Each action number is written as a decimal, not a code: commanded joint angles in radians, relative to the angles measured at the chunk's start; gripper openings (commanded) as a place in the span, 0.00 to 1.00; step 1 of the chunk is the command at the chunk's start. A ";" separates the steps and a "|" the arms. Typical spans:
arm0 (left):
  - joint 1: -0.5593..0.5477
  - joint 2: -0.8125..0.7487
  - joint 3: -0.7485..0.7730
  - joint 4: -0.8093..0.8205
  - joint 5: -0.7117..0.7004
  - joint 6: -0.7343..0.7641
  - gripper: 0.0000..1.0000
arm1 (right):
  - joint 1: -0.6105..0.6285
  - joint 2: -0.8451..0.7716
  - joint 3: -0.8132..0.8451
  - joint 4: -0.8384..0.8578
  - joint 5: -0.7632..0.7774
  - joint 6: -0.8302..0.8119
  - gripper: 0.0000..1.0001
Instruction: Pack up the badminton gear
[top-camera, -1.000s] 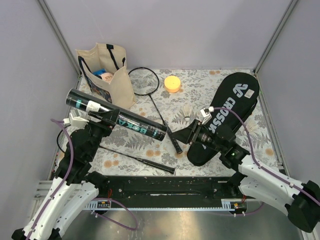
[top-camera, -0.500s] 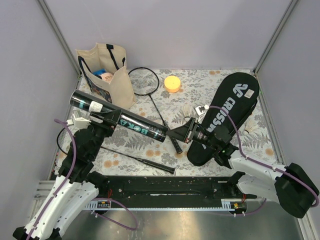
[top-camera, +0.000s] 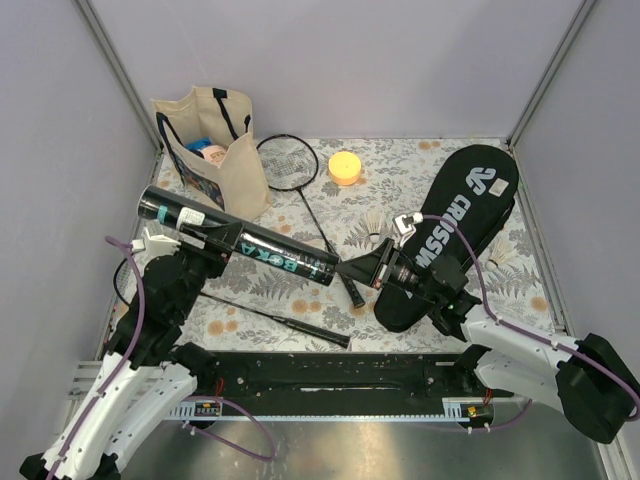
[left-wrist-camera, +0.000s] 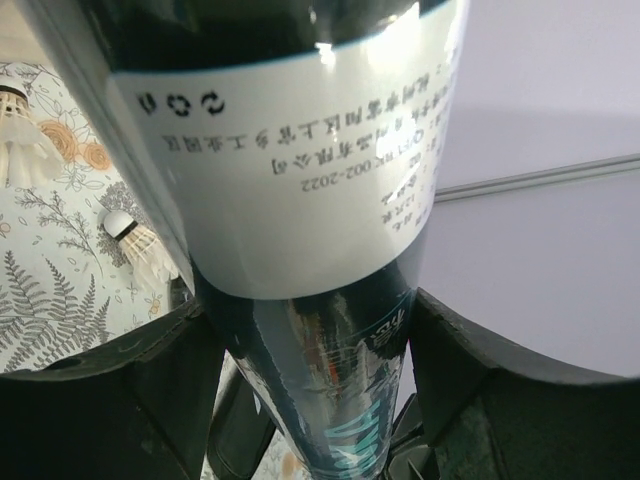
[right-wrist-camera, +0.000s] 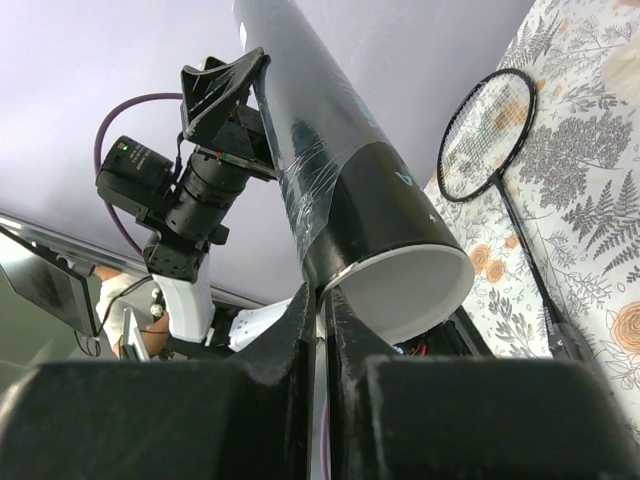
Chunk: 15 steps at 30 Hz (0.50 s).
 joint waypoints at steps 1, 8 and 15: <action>0.016 0.000 0.083 -0.002 -0.139 0.024 0.47 | 0.001 -0.066 0.003 -0.018 -0.003 -0.127 0.09; 0.016 0.057 0.134 -0.018 -0.078 0.057 0.46 | -0.002 -0.133 0.000 -0.077 -0.083 -0.259 0.05; 0.016 0.066 0.143 0.002 -0.060 0.085 0.46 | -0.021 -0.175 -0.014 -0.147 -0.134 -0.323 0.02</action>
